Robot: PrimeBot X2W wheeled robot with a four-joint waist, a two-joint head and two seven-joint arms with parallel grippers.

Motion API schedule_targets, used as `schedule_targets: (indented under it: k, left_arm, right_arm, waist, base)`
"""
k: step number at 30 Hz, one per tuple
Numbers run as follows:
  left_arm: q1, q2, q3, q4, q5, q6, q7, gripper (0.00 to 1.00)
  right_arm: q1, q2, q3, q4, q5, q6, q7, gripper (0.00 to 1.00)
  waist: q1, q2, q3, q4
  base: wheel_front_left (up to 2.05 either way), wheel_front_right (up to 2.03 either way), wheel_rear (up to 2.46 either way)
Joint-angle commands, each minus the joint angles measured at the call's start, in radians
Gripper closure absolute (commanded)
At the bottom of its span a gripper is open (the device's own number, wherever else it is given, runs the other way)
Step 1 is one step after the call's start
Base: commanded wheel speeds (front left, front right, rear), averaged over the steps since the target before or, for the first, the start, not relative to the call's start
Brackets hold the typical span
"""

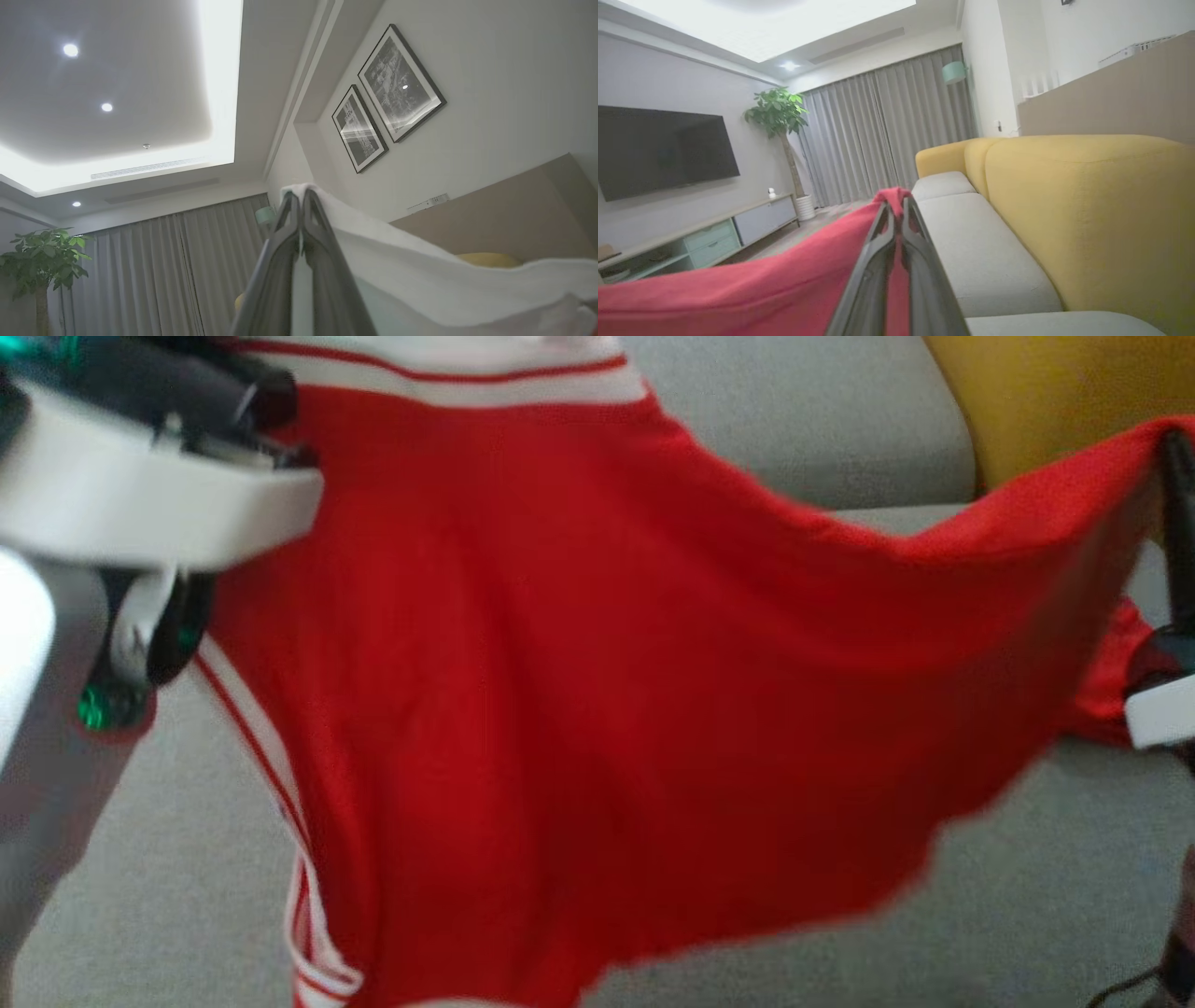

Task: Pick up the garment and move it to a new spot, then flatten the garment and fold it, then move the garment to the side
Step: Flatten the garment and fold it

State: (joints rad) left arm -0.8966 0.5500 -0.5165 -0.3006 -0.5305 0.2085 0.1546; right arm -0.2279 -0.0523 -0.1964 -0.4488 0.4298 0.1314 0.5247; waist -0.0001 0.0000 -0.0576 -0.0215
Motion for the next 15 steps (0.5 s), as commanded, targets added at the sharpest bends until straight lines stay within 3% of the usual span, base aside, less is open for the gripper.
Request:
schedule_targets:
  k: [1,8,15]
  left_arm:
    - [-0.061,0.021,0.047,0.018,-0.016,-0.006,0.012,1.0]
    - [-0.205,0.0,0.013,0.246,-0.005,-0.084,0.022,1.0]
    - [-0.437,-0.029,-0.025,0.516,0.082,-0.163,-0.041,1.0]
  right_arm:
    - [-0.075,-0.02,0.023,-0.036,-0.015,-0.001,0.023,1.0]
    - [-0.253,-0.076,0.076,0.079,-0.086,-0.001,0.058,1.0]
    - [-0.618,-0.076,0.129,0.37,-0.187,-0.001,-0.027,1.0]
  waist:
    - [0.0001,0.0,0.021,-0.008]
    - [0.0001,0.0,0.167,-0.041]
    - [0.0001,0.0,0.275,-0.061]
  base:
    - [0.0,0.0,0.0]
    - [0.0,0.0,0.0]
    - [0.0,0.0,0.0]
